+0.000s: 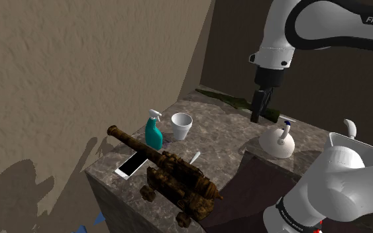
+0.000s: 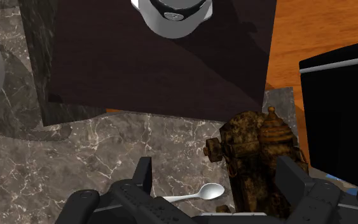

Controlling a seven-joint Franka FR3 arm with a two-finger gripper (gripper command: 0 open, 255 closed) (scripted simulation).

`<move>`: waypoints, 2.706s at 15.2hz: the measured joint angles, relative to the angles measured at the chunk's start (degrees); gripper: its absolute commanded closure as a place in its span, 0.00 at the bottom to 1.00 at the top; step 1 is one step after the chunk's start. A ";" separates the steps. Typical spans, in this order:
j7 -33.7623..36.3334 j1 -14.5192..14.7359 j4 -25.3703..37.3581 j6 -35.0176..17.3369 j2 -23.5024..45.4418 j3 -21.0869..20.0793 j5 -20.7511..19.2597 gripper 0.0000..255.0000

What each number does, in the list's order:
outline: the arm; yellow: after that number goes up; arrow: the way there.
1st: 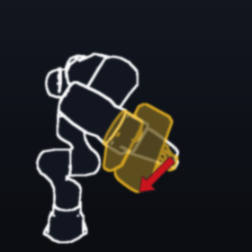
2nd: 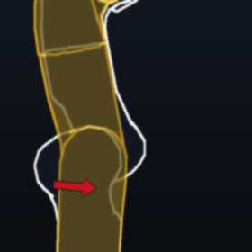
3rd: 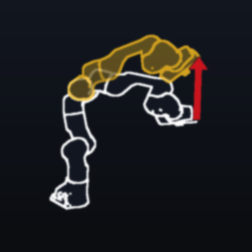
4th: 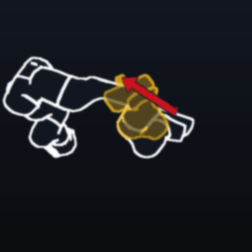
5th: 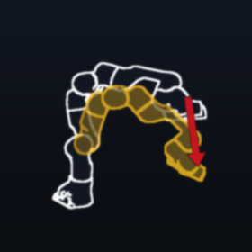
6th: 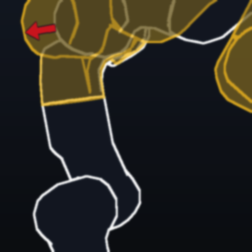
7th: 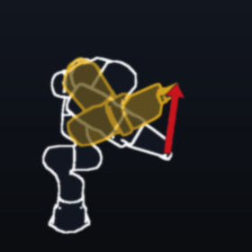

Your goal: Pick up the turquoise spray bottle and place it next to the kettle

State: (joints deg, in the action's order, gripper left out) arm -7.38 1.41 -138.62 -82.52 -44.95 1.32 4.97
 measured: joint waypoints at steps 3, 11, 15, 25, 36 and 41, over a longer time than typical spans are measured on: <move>0.33 0.21 0.51 -2.10 2.34 -0.51 0.30 0.00; 2.71 1.36 5.54 -14.13 17.34 -3.75 1.49 0.00; 4.40 1.92 9.81 -19.19 25.57 -5.41 1.52 0.00; 8.53 3.07 26.15 -26.66 46.94 -7.88 -1.20 0.00; 12.69 5.91 51.60 -26.75 70.36 -8.26 -5.87 0.00; 12.90 6.13 50.82 -29.59 72.32 -8.18 -6.17 0.00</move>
State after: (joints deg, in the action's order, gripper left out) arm 5.52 7.53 -87.80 -112.10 27.38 -6.85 -1.20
